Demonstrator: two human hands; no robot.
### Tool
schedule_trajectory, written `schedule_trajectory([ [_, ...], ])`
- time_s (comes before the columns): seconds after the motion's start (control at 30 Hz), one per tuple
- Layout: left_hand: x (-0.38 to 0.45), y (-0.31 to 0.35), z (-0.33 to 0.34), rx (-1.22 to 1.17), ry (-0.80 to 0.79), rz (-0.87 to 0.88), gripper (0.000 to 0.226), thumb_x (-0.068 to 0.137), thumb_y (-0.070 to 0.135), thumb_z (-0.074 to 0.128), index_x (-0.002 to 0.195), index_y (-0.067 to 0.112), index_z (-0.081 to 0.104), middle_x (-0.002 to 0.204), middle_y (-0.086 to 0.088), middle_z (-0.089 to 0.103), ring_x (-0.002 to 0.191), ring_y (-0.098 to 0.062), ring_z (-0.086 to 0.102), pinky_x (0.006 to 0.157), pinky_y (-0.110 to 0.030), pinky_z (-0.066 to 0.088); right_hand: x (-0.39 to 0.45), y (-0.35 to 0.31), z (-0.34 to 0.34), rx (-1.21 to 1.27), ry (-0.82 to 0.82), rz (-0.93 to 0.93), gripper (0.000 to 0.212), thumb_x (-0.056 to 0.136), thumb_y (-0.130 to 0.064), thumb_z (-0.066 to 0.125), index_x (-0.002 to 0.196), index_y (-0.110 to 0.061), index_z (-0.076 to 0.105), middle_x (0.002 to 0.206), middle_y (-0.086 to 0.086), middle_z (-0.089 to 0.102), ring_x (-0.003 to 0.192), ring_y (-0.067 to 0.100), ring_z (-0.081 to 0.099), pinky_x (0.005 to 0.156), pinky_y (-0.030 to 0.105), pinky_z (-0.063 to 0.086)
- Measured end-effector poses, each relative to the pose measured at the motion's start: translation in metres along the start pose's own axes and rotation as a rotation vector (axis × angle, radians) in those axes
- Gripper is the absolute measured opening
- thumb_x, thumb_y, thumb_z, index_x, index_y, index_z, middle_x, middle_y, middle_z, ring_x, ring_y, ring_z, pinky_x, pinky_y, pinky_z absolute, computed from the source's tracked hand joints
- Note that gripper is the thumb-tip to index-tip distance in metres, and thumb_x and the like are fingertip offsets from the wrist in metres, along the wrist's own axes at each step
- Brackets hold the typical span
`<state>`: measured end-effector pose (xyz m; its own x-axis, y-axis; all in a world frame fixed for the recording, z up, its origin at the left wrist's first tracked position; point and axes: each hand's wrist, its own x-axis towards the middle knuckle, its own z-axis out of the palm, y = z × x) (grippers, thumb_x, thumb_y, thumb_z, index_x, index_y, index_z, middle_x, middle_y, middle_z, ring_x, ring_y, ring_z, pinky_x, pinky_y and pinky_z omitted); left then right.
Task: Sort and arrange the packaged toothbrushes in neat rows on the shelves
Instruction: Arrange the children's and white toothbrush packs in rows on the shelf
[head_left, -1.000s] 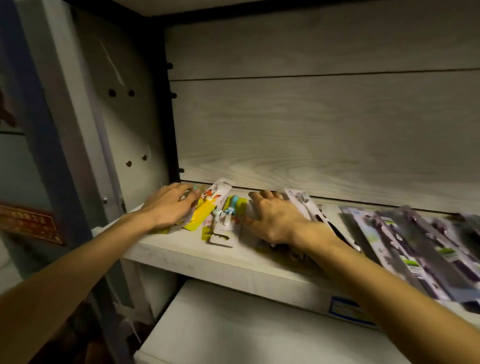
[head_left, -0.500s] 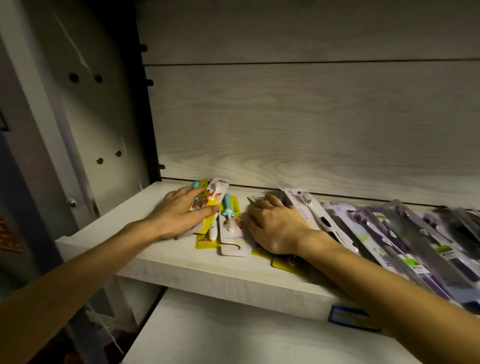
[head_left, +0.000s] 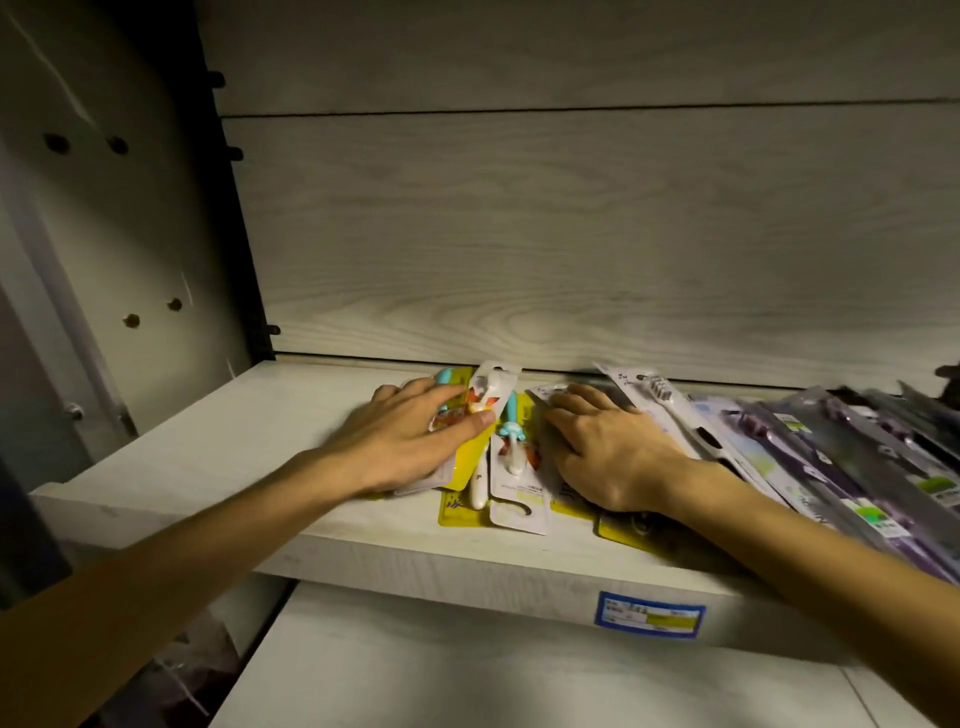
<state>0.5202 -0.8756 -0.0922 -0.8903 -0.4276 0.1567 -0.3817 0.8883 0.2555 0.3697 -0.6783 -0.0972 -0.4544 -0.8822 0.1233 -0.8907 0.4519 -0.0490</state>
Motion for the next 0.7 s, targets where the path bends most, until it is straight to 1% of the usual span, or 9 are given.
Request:
schedule_trajectory([
  [0.07, 0.000, 0.005, 0.000, 0.005, 0.001, 0.022, 0.083, 0.081, 0.089, 0.015, 0.153, 0.048, 0.024, 0.157, 0.010, 0.035, 0.137, -0.025, 0.037, 0.094, -0.040, 0.038, -0.008, 0.011, -0.002, 0.004, 0.011, 0.016, 0.066, 0.093, -0.053, 0.025, 0.152, -0.025, 0.036, 0.163, -0.007, 0.026, 0.153, 0.016, 0.014, 0.124, 0.043, 0.018],
  [0.13, 0.004, 0.004, -0.003, -0.017, 0.028, 0.010, 0.084, 0.082, 0.088, 0.013, 0.155, 0.046, 0.018, 0.159, 0.009, 0.032, 0.140, -0.025, 0.036, 0.101, -0.042, 0.037, -0.013, 0.021, -0.006, -0.023, -0.005, 0.022, 0.064, 0.095, -0.047, 0.035, 0.155, -0.025, 0.032, 0.164, -0.007, 0.025, 0.153, 0.014, 0.013, 0.125, 0.039, 0.015],
  [0.2, 0.009, -0.004, -0.010, -0.063, 0.079, -0.020, 0.079, 0.087, 0.084, 0.017, 0.153, 0.042, 0.025, 0.159, 0.006, 0.036, 0.140, -0.024, 0.039, 0.104, -0.041, 0.038, -0.017, 0.025, -0.011, -0.026, -0.025, 0.027, 0.061, 0.097, -0.038, 0.046, 0.155, -0.024, 0.032, 0.163, -0.006, 0.027, 0.152, 0.014, 0.016, 0.125, 0.039, 0.016],
  [0.27, 0.021, -0.019, -0.017, -0.077, 0.116, -0.025, 0.069, 0.091, 0.078, 0.027, 0.145, 0.038, 0.041, 0.150, 0.004, 0.048, 0.131, -0.021, 0.050, 0.097, -0.037, 0.043, -0.015, 0.018, -0.020, 0.039, -0.009, 0.032, 0.058, 0.098, -0.034, 0.050, 0.153, -0.022, 0.038, 0.159, -0.002, 0.035, 0.147, 0.019, 0.028, 0.121, 0.040, 0.025],
  [0.33, 0.035, -0.036, -0.021, -0.071, 0.097, -0.032, 0.061, 0.093, 0.072, 0.040, 0.140, 0.035, 0.050, 0.143, 0.003, 0.055, 0.124, -0.019, 0.055, 0.089, -0.034, 0.044, -0.004, 0.001, -0.030, 0.113, 0.089, 0.008, 0.050, 0.098, -0.035, 0.051, 0.146, -0.022, 0.047, 0.152, 0.001, 0.046, 0.136, 0.023, 0.045, 0.112, 0.041, 0.038],
  [0.43, 0.053, -0.053, -0.023, -0.129, 0.049, 0.003, 0.058, 0.093, 0.062, 0.053, 0.140, 0.029, 0.053, 0.140, -0.001, 0.059, 0.123, -0.019, 0.058, 0.096, -0.034, 0.047, 0.028, -0.036, -0.041, 0.182, 0.213, 0.034, 0.044, 0.096, -0.041, 0.053, 0.136, -0.024, 0.056, 0.136, 0.003, 0.061, 0.119, 0.027, 0.060, 0.094, 0.038, 0.050],
  [0.53, 0.061, -0.064, -0.021, -0.148, 0.011, 0.098, 0.051, 0.093, 0.059, 0.056, 0.133, 0.030, 0.060, 0.129, 0.005, 0.066, 0.111, -0.011, 0.064, 0.095, -0.035, 0.053, 0.067, -0.064, -0.038, 0.116, 0.114, 0.103, 0.038, 0.092, -0.044, 0.055, 0.124, -0.022, 0.061, 0.120, 0.008, 0.067, 0.102, 0.029, 0.062, 0.075, 0.031, 0.045],
  [0.6, 0.065, -0.070, -0.018, -0.081, 0.024, 0.157, 0.043, 0.093, 0.058, 0.053, 0.126, 0.033, 0.065, 0.121, 0.012, 0.070, 0.103, -0.007, 0.066, 0.088, -0.036, 0.056, 0.086, -0.074, -0.033, 0.138, 0.050, 0.145, 0.038, 0.092, -0.044, 0.055, 0.120, -0.019, 0.064, 0.114, 0.009, 0.067, 0.097, 0.028, 0.062, 0.076, 0.034, 0.050],
  [0.7, 0.074, -0.080, -0.018, -0.037, 0.091, 0.207, 0.030, 0.092, 0.050, 0.058, 0.115, 0.034, 0.069, 0.108, 0.016, 0.072, 0.092, -0.005, 0.067, 0.078, -0.030, 0.054, 0.100, -0.073, -0.024, 0.241, 0.053, 0.180, 0.040, 0.094, -0.044, 0.054, 0.124, -0.022, 0.065, 0.119, 0.008, 0.068, 0.103, 0.029, 0.063, 0.086, 0.036, 0.054],
])
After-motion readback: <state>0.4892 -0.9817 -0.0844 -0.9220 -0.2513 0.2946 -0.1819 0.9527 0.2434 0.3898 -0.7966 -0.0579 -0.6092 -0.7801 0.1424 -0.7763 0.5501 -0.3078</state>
